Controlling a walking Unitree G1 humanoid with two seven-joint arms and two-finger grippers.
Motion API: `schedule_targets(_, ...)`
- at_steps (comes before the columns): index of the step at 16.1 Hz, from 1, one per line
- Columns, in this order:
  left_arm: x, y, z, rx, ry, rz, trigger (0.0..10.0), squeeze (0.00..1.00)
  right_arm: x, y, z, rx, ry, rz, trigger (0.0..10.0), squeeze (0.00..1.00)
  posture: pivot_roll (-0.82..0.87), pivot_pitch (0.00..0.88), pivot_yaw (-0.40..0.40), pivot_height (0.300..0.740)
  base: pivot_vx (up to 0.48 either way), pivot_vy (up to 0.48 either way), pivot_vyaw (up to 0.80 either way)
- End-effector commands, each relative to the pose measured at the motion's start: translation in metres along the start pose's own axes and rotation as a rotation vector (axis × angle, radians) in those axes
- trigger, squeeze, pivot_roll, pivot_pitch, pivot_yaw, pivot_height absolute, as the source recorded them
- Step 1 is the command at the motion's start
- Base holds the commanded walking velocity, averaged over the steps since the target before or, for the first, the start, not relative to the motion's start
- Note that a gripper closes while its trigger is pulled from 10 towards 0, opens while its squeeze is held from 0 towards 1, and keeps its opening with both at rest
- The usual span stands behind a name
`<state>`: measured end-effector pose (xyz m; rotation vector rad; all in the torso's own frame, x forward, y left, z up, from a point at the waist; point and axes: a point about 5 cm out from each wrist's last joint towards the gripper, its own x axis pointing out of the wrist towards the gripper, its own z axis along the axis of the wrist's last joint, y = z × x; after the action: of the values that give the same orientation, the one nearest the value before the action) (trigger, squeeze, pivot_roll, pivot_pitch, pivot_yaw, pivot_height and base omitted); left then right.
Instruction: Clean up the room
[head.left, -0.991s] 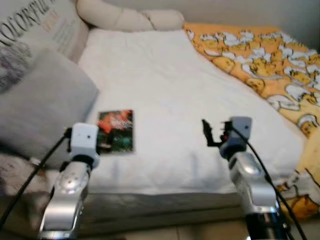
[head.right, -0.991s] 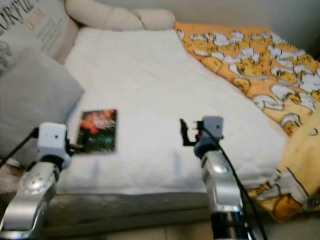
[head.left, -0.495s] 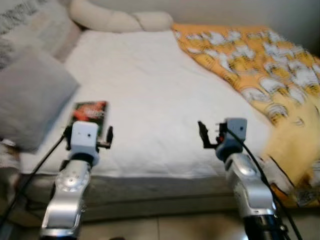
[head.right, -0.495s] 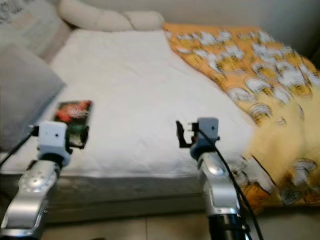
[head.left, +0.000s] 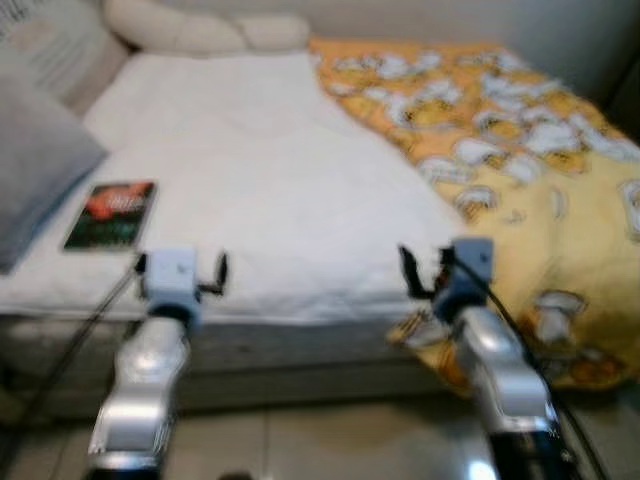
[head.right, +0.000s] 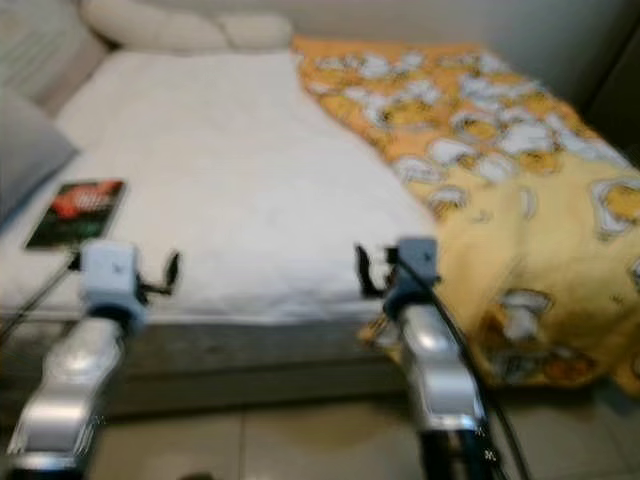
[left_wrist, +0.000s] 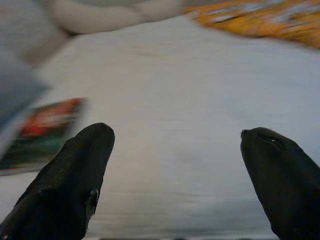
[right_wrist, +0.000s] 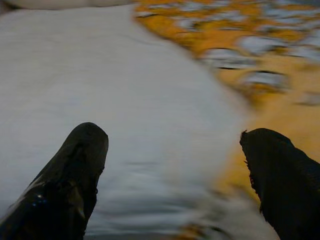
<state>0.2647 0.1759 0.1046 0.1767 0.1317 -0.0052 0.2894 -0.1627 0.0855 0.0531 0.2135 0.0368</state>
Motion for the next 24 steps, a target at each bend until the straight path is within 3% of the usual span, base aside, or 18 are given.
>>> schedule_targets(1, 0.0023, 0.0063, 0.0067, -0.008, -0.028, 0.024, 10.0, 0.72, 0.0013, 0.0012, 0.0061, 0.005, -0.018, -0.001, 10.0, 0.91, 0.06, 0.000, -0.006, 0.740, 0.000, 0.000, 0.00)
schedule_targets(2, 0.0030, 0.0061, 0.0099, -0.026, -0.052, 0.021, 10.0, 0.72, 0.0019, 0.0004, 0.0060, 0.005, -0.015, -0.004, 10.0, 0.00, 0.06, 0.000, -0.006, 0.740, 0.000, 0.000, 0.00)
schedule_targets(4, 0.0034, 0.0036, 0.0118, -0.009, -0.059, -0.021, 10.0, 0.74, 0.0026, 0.0001, 0.0069, 0.002, -0.014, -0.004, 10.0, 0.00, 0.06, 0.000, -0.005, 0.740, 0.000, 0.000, 0.00)
schedule_targets(6, 0.0043, 0.0018, 0.0116, -0.045, -0.053, -0.040, 10.0, 0.75, 0.0039, -0.0005, 0.0080, 0.006, -0.011, -0.005, 10.0, 0.00, 0.06, 0.000, -0.006, 0.740, 0.129, 0.000, 0.00)
schedule_targets(24, 0.0083, 0.0036, 0.0119, -0.045, -0.049, -0.037, 10.0, 0.75, 0.0102, -0.0020, 0.0110, -0.029, -0.001, 0.018, 10.0, 0.00, 0.07, 0.000, -0.006, 0.740, 0.344, 0.000, -0.04)
